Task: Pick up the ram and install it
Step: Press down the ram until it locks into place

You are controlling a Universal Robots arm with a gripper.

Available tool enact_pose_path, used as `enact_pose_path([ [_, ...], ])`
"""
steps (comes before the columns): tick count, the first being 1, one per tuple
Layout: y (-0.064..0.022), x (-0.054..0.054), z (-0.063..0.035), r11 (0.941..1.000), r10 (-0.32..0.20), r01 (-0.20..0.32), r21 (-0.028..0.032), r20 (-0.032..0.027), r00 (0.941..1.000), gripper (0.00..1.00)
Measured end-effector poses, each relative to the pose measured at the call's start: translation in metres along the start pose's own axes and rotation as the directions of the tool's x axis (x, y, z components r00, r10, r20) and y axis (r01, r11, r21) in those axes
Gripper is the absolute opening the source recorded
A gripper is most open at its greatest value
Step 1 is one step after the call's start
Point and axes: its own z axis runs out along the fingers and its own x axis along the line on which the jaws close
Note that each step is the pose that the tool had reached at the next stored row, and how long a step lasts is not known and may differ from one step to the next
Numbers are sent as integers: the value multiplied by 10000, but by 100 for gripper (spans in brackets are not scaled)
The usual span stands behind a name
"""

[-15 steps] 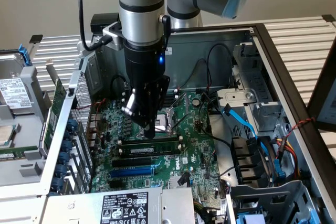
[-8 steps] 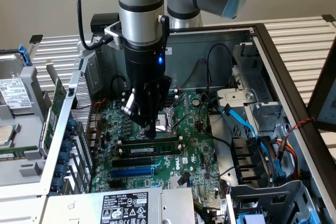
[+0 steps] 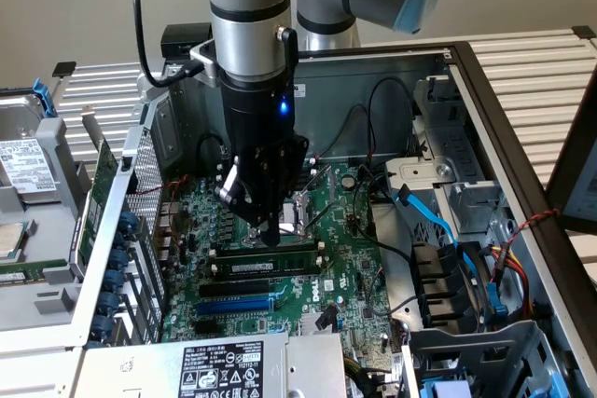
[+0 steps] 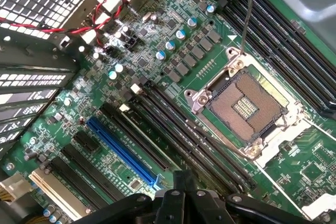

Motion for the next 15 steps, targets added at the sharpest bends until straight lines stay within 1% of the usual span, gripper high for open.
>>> enact_pose_path([
  [2,0,1,-1,9997,241,-241,7,2,9997,10],
  [4,0,1,-2,9988,485,-485,5,-11,9988,10],
  [8,0,1,-1,9951,990,-991,-3,-31,9951,10],
  [12,0,1,-1,9888,1490,-1490,-1,-42,9888,10],
  [15,0,1,-1,9826,1857,-1857,-1,-51,9826,10],
])
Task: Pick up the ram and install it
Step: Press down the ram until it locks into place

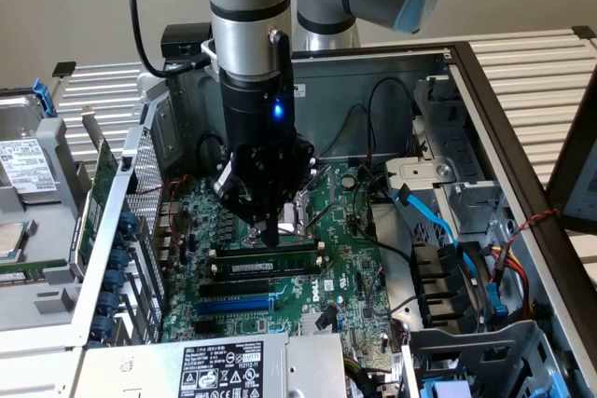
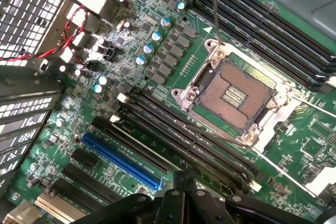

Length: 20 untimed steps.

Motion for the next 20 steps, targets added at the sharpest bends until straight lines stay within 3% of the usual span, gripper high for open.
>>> enact_pose_path([
  [5,0,0,0,9980,629,-629,-2,-15,9980,10],
  [10,0,0,0,9921,1258,-1258,-3,-31,9921,10],
  [15,0,0,0,9822,1878,-1878,-2,-46,9822,10],
  [20,0,0,0,9686,2484,-2484,0,-59,9686,10],
])
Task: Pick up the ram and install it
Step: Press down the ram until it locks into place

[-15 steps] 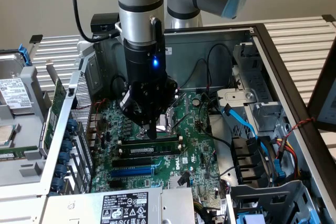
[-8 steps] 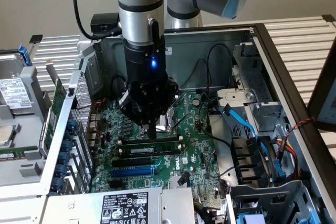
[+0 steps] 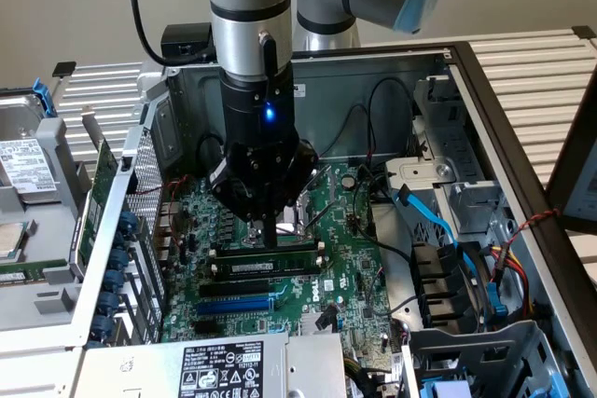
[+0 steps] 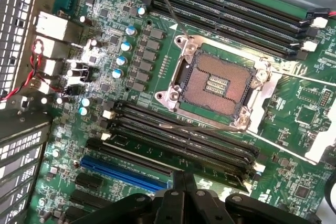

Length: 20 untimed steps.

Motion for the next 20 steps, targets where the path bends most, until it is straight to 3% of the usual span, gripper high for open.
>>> enact_pose_path([
  [5,0,0,0,9981,621,-621,1,-2,9981,10],
  [10,0,0,0,9925,1225,-1225,4,0,9925,10],
  [14,0,0,0,9852,1715,-1715,6,-1,9852,10],
  [15,0,0,0,9725,2328,-2328,8,-12,9725,10],
  [20,0,0,0,9714,2373,-2373,10,-12,9714,10],
])
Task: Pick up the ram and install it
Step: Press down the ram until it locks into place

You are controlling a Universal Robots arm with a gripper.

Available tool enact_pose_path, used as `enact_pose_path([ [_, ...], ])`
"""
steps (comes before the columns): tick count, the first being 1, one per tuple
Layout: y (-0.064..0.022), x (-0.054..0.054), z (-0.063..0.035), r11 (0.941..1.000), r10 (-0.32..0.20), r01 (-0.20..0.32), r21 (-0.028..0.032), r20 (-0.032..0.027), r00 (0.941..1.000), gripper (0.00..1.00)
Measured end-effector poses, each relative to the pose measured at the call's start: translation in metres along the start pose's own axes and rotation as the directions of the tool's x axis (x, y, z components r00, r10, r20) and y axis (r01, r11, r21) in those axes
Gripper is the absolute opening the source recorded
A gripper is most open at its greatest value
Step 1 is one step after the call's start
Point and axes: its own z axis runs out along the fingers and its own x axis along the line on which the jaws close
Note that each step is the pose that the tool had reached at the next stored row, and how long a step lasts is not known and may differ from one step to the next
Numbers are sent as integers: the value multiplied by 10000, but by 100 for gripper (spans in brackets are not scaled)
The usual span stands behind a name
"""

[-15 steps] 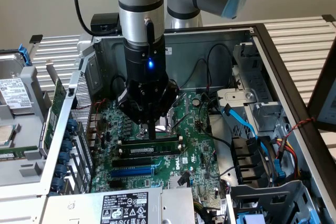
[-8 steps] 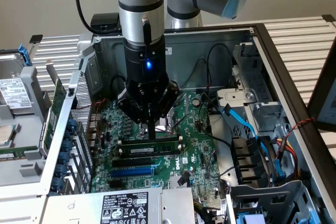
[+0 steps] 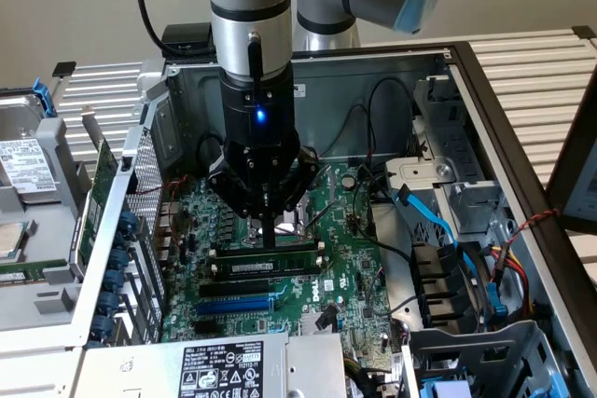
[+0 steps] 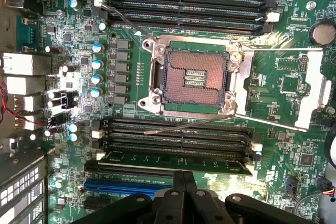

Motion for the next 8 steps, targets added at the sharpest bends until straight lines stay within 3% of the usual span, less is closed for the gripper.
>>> enact_pose_path([
  [8,0,0,0,10000,0,0,0,0,10000,10],
])
